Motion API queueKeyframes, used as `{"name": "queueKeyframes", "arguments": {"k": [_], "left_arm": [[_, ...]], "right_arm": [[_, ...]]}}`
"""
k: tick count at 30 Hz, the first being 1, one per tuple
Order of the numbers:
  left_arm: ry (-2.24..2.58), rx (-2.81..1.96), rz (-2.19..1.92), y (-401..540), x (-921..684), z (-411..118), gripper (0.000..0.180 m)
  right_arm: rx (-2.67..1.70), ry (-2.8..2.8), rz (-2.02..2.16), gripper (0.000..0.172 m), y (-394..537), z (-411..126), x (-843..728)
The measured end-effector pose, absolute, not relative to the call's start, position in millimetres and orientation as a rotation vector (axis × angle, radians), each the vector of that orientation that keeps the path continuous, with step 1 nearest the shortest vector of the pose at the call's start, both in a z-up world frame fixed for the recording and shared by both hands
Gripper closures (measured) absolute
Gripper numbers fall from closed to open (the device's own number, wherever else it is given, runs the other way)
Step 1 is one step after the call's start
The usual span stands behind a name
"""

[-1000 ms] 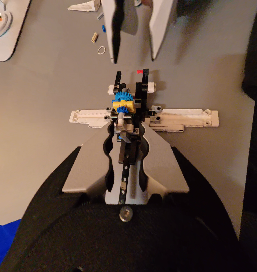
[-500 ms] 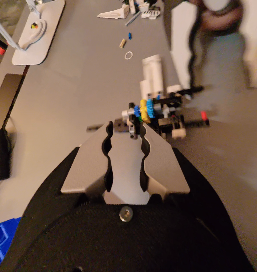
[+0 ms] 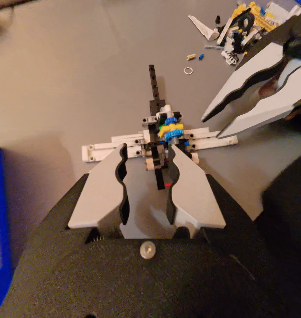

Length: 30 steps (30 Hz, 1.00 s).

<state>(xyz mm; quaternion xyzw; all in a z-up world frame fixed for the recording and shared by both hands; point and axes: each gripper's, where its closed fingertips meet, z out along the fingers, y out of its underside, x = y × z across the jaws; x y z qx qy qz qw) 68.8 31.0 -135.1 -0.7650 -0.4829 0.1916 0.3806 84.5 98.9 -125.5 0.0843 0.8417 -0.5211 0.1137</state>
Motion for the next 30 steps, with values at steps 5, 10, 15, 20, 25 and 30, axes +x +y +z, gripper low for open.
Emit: {"name": "queueKeyframes", "arguments": {"k": [5,10,15,20,25,30], "left_arm": [[-1.274,-1.947,0.475,42.2,79.1,-148.9,0.125],[-1.219,-1.958,0.415,51.3,80.2,-146.4,0.141],[-1.156,-1.952,0.338,63.7,80.1,-146.2,0.158],[-1.157,-1.932,0.305,65.1,79.3,-146.4,0.158],[-1.166,-1.903,0.289,66.5,78.9,-145.9,0.158],[-1.231,-1.873,0.283,65.4,78.1,-146.7,0.154]], "right_arm": [[0.16,2.678,-1.514,0.155,80.5,-139.6,84.8],[0.121,2.72,-1.508,0.16,80.9,-143.9,83.8],[0.151,2.644,-1.523,0.159,77.5,-142.0,84.7],[0.11,2.711,-1.467,0.161,80.1,-148.6,78.8],[0.097,2.673,-1.482,0.164,78.4,-147.2,79.7],[0.078,2.711,-1.478,0.167,78.4,-147.2,77.8]]}}
